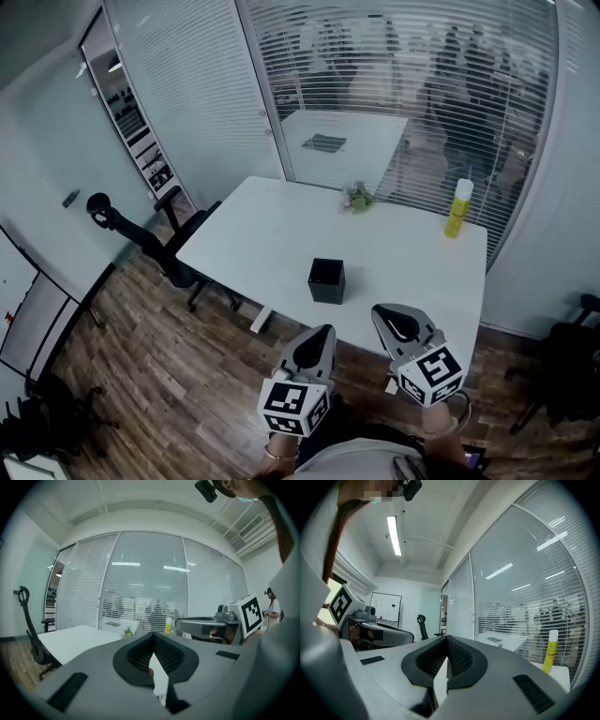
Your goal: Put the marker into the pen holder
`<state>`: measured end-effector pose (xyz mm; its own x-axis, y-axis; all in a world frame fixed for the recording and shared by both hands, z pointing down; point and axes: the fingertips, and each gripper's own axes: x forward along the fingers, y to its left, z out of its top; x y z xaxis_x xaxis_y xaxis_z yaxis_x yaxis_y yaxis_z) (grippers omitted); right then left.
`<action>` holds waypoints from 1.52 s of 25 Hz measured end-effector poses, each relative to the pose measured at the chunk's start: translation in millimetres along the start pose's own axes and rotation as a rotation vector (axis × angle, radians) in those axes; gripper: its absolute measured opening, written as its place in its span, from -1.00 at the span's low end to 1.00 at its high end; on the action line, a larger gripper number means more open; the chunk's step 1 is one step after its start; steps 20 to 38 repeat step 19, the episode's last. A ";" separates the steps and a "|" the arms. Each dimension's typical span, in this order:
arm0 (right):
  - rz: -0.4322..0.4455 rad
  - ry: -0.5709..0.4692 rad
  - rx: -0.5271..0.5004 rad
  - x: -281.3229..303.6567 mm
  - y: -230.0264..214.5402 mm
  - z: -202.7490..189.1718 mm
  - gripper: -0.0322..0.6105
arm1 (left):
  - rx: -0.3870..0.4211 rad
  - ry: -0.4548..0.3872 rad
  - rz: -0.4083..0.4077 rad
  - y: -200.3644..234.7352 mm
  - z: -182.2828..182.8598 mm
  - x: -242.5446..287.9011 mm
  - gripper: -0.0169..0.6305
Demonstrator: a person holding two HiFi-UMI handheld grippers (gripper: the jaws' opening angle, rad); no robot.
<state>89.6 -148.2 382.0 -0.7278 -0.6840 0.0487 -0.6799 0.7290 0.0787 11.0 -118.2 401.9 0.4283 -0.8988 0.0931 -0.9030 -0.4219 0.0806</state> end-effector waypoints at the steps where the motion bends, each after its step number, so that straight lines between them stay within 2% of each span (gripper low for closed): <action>1: 0.001 -0.002 0.001 -0.5 0.2 0.0 -0.82 | -0.001 -0.002 0.001 0.1 -0.4 0.1 -0.89; 10: -0.002 -0.011 0.004 -3.6 10.9 0.8 -0.82 | -0.011 -0.008 -0.003 1.9 -0.9 -10.1 -0.89; 19: -0.005 -0.048 -0.064 -1.2 10.1 1.1 -0.82 | -0.016 -0.007 -0.002 4.4 -12.4 -8.3 -0.89; 38: -0.005 -0.048 -0.064 -1.2 10.1 1.1 -0.82 | -0.016 -0.007 -0.002 4.4 -12.4 -8.3 -0.89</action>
